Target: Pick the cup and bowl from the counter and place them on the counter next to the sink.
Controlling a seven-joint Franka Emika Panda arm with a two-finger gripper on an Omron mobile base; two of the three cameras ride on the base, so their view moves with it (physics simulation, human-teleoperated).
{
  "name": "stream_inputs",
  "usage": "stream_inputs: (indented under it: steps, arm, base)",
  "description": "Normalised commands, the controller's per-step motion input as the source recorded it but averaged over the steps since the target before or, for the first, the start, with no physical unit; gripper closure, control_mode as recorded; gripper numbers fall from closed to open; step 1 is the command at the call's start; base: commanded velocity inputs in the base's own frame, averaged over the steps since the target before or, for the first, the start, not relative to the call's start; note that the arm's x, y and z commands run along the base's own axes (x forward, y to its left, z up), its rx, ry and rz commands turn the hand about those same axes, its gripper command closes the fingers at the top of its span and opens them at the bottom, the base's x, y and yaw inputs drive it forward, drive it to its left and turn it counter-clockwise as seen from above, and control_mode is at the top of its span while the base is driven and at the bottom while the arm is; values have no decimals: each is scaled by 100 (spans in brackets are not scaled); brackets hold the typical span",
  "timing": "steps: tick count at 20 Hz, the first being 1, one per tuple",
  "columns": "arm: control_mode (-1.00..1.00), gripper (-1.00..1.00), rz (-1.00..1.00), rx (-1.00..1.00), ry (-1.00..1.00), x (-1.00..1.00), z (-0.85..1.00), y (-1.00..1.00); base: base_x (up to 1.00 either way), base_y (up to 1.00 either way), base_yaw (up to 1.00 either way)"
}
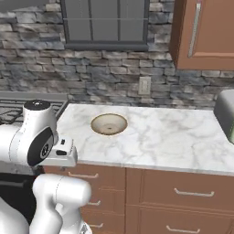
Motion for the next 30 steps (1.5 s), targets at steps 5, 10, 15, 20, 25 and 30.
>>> stream_inputs:
  steps: [5, 10, 15, 20, 25, 30]
  arm:
    - [100, -100, 0, 0, 0, 0, 0, 0]
    - [100, -100, 0, 0, 0, 0, 0, 0]
    - [100, -100, 0, 0, 0, 0, 0, 0]
    - [100, -100, 0, 0, 0, 0, 0, 0]
    - [100, -100, 0, 0, 0, 0, 0, 0]
    - [-100, -100, 0, 0, 0, 0, 0, 0]
  base:
    - [88, -60, 1]
    - [75, -40, 0]
    - [0, 0, 0]
    - [0, 0, 0]
    - [0, 0, 0]
    - [0, 0, 0]
